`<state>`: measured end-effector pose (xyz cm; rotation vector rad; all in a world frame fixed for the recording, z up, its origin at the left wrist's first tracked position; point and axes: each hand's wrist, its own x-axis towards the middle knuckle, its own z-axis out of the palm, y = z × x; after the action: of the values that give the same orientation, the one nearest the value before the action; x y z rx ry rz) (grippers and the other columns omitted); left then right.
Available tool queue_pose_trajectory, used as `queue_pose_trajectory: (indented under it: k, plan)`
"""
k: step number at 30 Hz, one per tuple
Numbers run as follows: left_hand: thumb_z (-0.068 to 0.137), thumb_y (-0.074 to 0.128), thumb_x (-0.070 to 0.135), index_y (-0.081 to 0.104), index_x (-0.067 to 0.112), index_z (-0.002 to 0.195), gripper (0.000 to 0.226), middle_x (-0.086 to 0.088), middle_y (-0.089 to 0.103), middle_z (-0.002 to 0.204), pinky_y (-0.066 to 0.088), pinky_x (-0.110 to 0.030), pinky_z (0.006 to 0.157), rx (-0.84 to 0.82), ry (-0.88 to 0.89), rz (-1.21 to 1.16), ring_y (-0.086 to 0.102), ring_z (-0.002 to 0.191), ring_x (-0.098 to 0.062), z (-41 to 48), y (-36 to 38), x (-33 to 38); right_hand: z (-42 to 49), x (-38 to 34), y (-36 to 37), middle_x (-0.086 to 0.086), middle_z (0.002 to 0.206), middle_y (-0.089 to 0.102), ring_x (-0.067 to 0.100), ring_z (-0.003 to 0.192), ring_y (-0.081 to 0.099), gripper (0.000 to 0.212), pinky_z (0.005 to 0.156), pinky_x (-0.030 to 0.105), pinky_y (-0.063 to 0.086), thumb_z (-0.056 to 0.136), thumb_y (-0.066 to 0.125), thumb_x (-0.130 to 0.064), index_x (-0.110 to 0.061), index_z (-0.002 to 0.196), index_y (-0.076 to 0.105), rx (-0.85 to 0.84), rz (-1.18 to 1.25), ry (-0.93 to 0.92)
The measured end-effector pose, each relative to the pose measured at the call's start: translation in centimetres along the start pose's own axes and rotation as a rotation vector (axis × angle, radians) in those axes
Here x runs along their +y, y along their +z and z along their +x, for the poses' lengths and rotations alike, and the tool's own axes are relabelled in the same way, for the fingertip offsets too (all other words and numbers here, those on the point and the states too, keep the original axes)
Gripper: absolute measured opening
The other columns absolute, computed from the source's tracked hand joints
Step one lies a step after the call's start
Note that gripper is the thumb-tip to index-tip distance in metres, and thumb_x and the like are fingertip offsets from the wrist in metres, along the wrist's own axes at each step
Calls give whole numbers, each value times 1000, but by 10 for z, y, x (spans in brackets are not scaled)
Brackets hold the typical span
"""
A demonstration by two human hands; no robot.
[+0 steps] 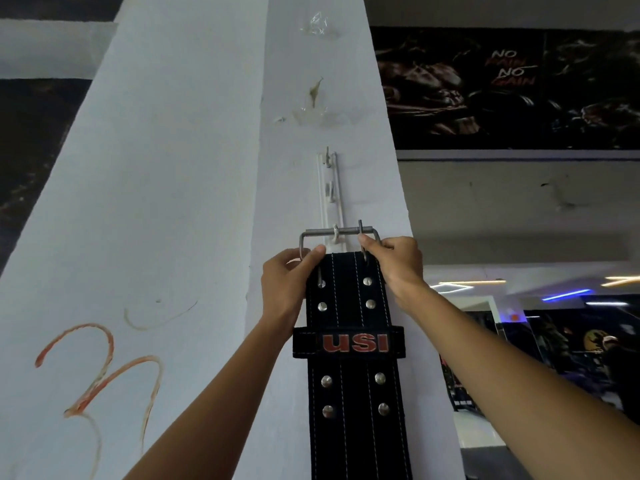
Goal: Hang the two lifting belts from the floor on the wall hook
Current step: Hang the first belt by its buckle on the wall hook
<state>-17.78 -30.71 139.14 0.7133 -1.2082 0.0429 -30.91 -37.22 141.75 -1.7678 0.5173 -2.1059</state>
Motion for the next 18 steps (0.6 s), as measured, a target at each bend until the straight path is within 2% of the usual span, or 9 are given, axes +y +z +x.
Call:
queue_pose_trajectory:
  k: [2, 4, 7, 9, 12, 15, 18]
  plan:
    - [82, 69, 30, 68, 5, 79, 26, -4, 67, 64, 54, -26, 54, 44, -41, 13, 62, 54, -16, 6, 2, 3, 0, -1, 0, -2, 44, 29, 14, 43, 26, 56, 47, 27, 23, 82, 67, -33, -14, 44, 30, 8, -11, 1]
    - [85, 66, 28, 66, -1, 83, 29, -5, 64, 63, 51, -22, 47, 10, -68, -31, 60, 50, -15, 10, 2, 6, 0, -2, -1, -3, 43, 27, 13, 42, 25, 58, 46, 26, 23, 81, 68, -33, -15, 44, 28, 12, -20, 1]
    - [95, 50, 28, 66, 5, 101, 28, -7, 71, 79, 54, -26, 56, -145, -50, -97, 67, 61, -19, 6, -11, 3, -1, -1, -2, -3, 42, 28, 13, 41, 27, 57, 46, 26, 24, 82, 67, -33, -14, 43, 30, 7, -21, -9]
    - [94, 51, 17, 60, 15, 118, 25, -8, 74, 93, 57, -30, 63, -299, -28, -103, 71, 75, -23, 4, -27, -2, -1, 0, -2, -3, 43, 30, 12, 42, 29, 55, 47, 26, 25, 82, 67, -32, -14, 43, 33, 12, -19, -18]
    - [83, 64, 3, 39, 29, 137, 65, -2, 69, 112, 58, -28, 64, -470, -14, -8, 71, 91, -18, 8, -42, -2, -1, 1, -1, -4, 44, 34, 11, 43, 31, 50, 48, 25, 27, 83, 66, -33, -11, 46, 39, 19, -30, -32]
    - [79, 71, 3, 42, 24, 135, 66, -1, 69, 102, 56, -22, 58, -407, 47, 88, 72, 79, -9, 7, -38, 4, -2, 1, 0, -4, 45, 37, 10, 43, 33, 49, 47, 24, 27, 84, 65, -33, -12, 46, 42, 22, -35, -31]
    - [77, 75, 17, 49, 13, 125, 55, -9, 73, 88, 55, -22, 53, -258, 57, 70, 72, 65, -14, 8, -26, 9, -3, 0, 0, -4, 46, 41, 10, 43, 36, 47, 50, 25, 29, 84, 65, -33, -11, 48, 45, 24, -36, -30]
